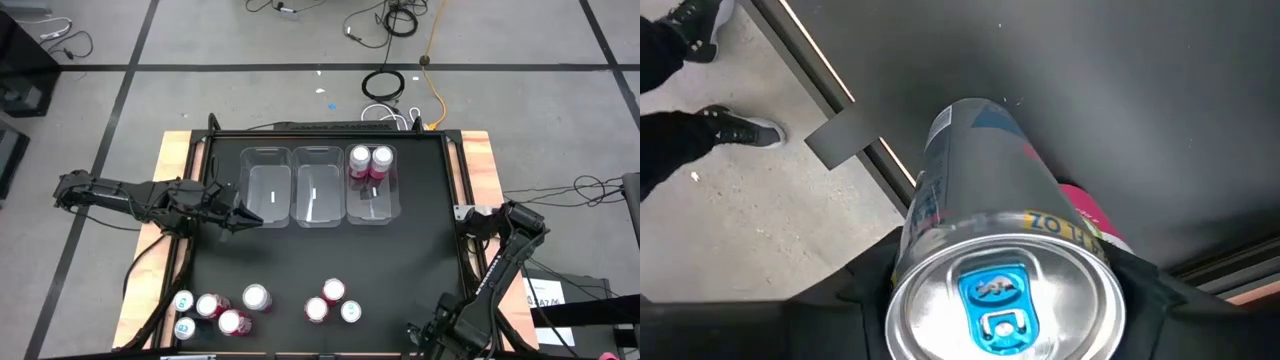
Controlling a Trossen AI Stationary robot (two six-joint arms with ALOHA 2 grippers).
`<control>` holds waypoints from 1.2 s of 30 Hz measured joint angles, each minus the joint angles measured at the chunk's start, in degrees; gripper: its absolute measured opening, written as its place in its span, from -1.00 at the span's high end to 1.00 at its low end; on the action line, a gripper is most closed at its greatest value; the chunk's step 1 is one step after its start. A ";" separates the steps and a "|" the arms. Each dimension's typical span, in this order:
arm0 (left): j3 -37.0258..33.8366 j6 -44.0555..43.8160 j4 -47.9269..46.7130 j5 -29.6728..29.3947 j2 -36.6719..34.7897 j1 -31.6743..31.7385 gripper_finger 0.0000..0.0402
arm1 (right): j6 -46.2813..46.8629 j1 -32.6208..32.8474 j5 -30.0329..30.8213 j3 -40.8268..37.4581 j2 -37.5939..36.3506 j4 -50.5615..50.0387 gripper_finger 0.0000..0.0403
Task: Sort soda cans
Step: Put the blue soda can into the center transparent bin
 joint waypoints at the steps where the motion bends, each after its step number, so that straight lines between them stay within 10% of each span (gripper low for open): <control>1: 0.00 0.00 0.02 0.00 0.00 0.00 0.79 | -0.58 -0.03 -0.02 0.00 -0.04 -0.05 -0.07; 16: 0.00 -0.04 0.04 -0.05 0.00 0.02 0.79 | -8.73 -10.46 9.13 -0.07 -11.39 -11.02 -0.08; 23: 0.00 0.05 0.07 -9.97 0.00 0.02 0.79 | -18.57 -23.12 17.75 0.46 -17.25 -8.38 -0.08; 36: 0.00 8.03 -0.34 -13.79 0.00 3.93 0.79 | -52.02 -51.57 20.95 23.90 -5.04 -4.59 -0.08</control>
